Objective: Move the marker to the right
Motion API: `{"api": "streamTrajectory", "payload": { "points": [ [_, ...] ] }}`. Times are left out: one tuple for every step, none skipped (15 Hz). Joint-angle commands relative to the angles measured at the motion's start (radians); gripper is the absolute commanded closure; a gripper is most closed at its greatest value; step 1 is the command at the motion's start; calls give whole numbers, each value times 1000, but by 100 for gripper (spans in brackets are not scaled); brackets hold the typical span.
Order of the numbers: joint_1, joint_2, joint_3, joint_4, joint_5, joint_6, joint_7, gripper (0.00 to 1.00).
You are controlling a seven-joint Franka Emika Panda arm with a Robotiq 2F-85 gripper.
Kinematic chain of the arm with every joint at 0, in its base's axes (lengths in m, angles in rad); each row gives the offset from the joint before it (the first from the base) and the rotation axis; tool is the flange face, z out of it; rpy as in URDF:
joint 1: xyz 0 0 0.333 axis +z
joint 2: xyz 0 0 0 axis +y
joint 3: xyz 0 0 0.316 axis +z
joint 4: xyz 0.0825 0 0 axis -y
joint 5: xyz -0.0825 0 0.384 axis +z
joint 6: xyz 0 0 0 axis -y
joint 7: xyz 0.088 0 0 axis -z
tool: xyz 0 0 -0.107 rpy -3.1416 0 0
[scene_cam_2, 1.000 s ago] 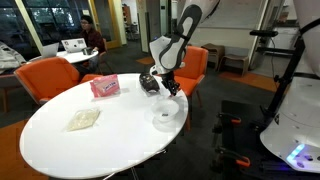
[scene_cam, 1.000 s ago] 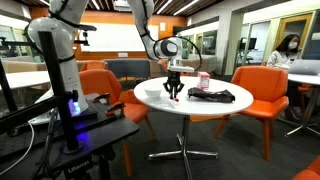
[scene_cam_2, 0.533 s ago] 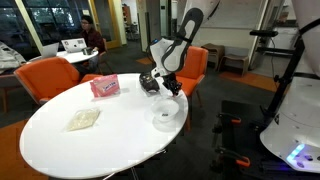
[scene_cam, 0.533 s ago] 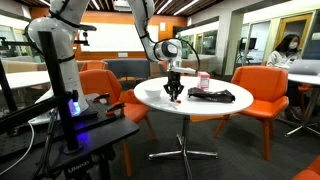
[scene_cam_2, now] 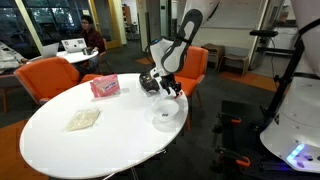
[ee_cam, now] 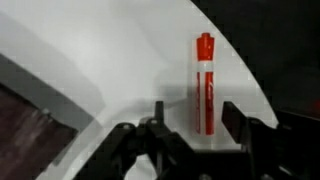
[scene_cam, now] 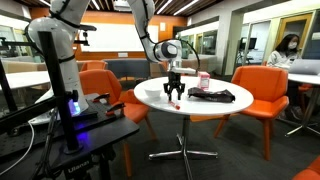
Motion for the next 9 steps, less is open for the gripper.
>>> {"api": "streamTrajectory", "payload": {
  "points": [
    [-19,-87,27,-71,77,45,-33,1],
    [-18,-127,35,-97,114,34,-22,0],
    [-26,-173,55,-128,165,18,-40,0],
    [-25,-221,67,-157,214,2,-46,0],
    [-26,-283,83,-195,275,-17,-67,0],
    [-13,-336,83,-220,322,-41,-78,0],
    [6,-398,75,-247,358,-70,-75,0],
    [28,-456,62,-265,378,-107,-62,0],
    [48,-511,50,-282,396,-126,-54,0]
  ]
}}
